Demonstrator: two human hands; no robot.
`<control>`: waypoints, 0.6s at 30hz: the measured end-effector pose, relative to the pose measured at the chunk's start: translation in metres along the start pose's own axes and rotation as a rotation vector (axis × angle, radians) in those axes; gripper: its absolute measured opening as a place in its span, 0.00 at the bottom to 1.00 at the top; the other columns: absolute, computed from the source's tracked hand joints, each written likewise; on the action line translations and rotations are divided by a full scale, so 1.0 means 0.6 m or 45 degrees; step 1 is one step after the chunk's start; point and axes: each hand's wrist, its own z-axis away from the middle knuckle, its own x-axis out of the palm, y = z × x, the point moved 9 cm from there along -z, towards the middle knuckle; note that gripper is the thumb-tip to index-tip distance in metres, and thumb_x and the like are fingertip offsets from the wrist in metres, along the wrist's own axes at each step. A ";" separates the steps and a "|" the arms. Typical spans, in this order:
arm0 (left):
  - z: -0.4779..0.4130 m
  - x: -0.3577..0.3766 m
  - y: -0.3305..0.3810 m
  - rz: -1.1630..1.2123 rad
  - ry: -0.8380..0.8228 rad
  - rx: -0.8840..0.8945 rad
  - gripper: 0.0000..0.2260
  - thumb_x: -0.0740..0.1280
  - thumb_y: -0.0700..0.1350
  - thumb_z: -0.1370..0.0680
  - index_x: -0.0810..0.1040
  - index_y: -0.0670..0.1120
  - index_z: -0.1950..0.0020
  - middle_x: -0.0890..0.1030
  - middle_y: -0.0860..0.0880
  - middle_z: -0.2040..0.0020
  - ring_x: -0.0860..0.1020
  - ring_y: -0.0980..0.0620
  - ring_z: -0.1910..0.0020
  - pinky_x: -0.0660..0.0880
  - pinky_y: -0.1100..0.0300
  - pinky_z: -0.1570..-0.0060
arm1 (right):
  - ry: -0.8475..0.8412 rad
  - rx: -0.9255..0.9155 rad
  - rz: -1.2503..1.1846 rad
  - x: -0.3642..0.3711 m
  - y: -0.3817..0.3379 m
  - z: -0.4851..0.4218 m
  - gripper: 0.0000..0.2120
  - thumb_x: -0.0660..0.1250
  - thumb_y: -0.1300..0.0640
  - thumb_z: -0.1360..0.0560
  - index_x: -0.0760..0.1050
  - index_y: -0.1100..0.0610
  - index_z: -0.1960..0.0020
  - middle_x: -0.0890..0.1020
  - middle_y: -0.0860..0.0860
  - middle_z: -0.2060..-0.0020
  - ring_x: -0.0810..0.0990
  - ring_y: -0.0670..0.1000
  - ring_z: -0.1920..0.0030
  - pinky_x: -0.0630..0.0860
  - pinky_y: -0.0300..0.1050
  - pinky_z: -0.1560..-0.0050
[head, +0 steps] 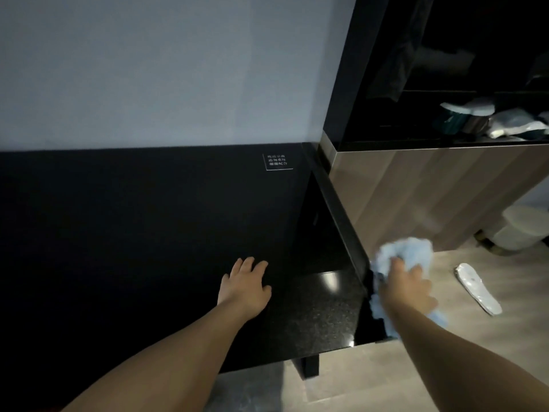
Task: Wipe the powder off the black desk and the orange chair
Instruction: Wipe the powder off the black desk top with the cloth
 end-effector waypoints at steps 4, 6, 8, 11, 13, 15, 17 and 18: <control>-0.023 -0.002 0.038 0.012 0.027 -0.036 0.27 0.59 0.52 0.20 0.52 0.53 0.23 0.50 0.48 0.22 0.47 0.47 0.23 0.57 0.48 0.28 | 0.152 0.158 -0.316 -0.048 0.055 -0.058 0.20 0.65 0.55 0.25 0.67 0.55 0.35 0.67 0.65 0.39 0.68 0.67 0.40 0.68 0.60 0.43; -0.028 -0.004 0.044 -0.006 0.041 -0.061 0.27 0.59 0.52 0.20 0.52 0.53 0.23 0.50 0.48 0.22 0.48 0.47 0.23 0.57 0.48 0.28 | 0.224 -0.162 -0.320 -0.065 -0.019 -0.062 0.24 0.66 0.54 0.27 0.68 0.54 0.33 0.68 0.66 0.40 0.70 0.68 0.43 0.69 0.59 0.45; -0.029 -0.007 0.046 -0.008 0.056 -0.090 0.27 0.59 0.51 0.20 0.53 0.53 0.23 0.50 0.48 0.22 0.48 0.47 0.23 0.57 0.47 0.28 | 0.184 -0.492 -0.206 -0.061 -0.112 -0.052 0.28 0.66 0.52 0.27 0.64 0.49 0.29 0.64 0.63 0.34 0.68 0.65 0.40 0.68 0.56 0.43; -0.027 -0.015 0.044 -0.029 0.088 -0.137 0.27 0.59 0.51 0.20 0.52 0.53 0.23 0.51 0.48 0.22 0.48 0.47 0.23 0.57 0.48 0.27 | -0.053 -1.030 0.063 -0.007 -0.230 -0.017 0.29 0.62 0.48 0.26 0.55 0.37 0.28 0.53 0.52 0.25 0.59 0.60 0.31 0.62 0.56 0.37; -0.025 -0.021 0.039 -0.041 0.099 -0.169 0.27 0.59 0.51 0.20 0.52 0.53 0.23 0.51 0.48 0.22 0.48 0.47 0.23 0.57 0.47 0.28 | -0.262 -1.194 0.183 0.038 -0.244 -0.005 0.28 0.59 0.46 0.25 0.53 0.35 0.28 0.51 0.49 0.24 0.55 0.58 0.28 0.58 0.58 0.33; -0.027 -0.031 0.035 -0.037 0.092 -0.165 0.27 0.59 0.51 0.20 0.52 0.53 0.23 0.51 0.48 0.22 0.48 0.47 0.23 0.57 0.46 0.28 | -0.261 -0.976 0.161 0.044 -0.202 -0.042 0.29 0.60 0.45 0.24 0.53 0.38 0.27 0.54 0.51 0.25 0.58 0.59 0.29 0.60 0.59 0.34; -0.029 -0.038 0.027 -0.026 0.091 -0.159 0.27 0.59 0.51 0.20 0.53 0.53 0.23 0.51 0.48 0.22 0.49 0.47 0.23 0.57 0.45 0.28 | -0.178 -0.543 0.074 0.026 -0.130 -0.093 0.26 0.60 0.48 0.23 0.56 0.44 0.27 0.60 0.55 0.29 0.64 0.62 0.33 0.66 0.59 0.38; -0.028 -0.042 0.023 -0.021 0.098 -0.161 0.27 0.60 0.51 0.20 0.53 0.53 0.23 0.52 0.48 0.22 0.49 0.47 0.23 0.57 0.45 0.28 | -0.160 -0.293 -0.031 0.012 -0.091 -0.113 0.24 0.60 0.50 0.23 0.58 0.47 0.28 0.62 0.57 0.31 0.65 0.63 0.34 0.66 0.59 0.39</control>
